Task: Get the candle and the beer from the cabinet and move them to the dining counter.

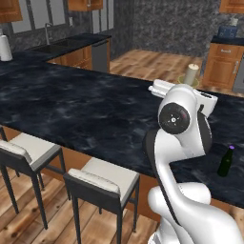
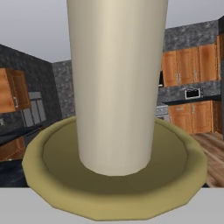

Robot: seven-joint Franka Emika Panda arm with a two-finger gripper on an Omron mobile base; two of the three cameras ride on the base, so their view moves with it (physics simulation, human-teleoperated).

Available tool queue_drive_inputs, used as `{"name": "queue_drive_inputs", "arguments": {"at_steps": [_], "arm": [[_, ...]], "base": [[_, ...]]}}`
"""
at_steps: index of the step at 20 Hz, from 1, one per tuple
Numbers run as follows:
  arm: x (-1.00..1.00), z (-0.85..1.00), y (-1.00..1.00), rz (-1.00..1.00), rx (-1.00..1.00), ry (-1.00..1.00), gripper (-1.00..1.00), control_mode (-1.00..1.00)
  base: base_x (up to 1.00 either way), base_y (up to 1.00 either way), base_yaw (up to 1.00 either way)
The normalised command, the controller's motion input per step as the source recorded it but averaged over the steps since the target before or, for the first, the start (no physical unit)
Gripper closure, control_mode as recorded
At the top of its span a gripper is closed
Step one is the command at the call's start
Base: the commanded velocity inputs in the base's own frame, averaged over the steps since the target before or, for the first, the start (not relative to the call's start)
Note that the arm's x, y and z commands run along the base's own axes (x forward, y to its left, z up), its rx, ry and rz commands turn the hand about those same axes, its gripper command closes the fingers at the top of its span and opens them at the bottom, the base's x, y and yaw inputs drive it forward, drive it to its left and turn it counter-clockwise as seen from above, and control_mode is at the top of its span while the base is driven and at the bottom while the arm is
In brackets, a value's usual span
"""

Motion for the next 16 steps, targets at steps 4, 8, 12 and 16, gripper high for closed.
{"name": "queue_drive_inputs", "arguments": {"at_steps": [4,8,12,16], "arm": [[0.00,0.00,0.00,0.00,0.00,0.00,1.00,1.00],[0.00,0.00,0.00,0.00,0.00,0.00,1.00,1.00],[0.00,0.00,0.00,0.00,0.00,0.00,1.00,1.00],[0.00,0.00,0.00,0.00,0.00,0.00,1.00,1.00]], "base": [[0.00,0.00,0.00],[0.00,0.00,0.00],[0.00,0.00,0.00],[0.00,0.00,0.00]]}}
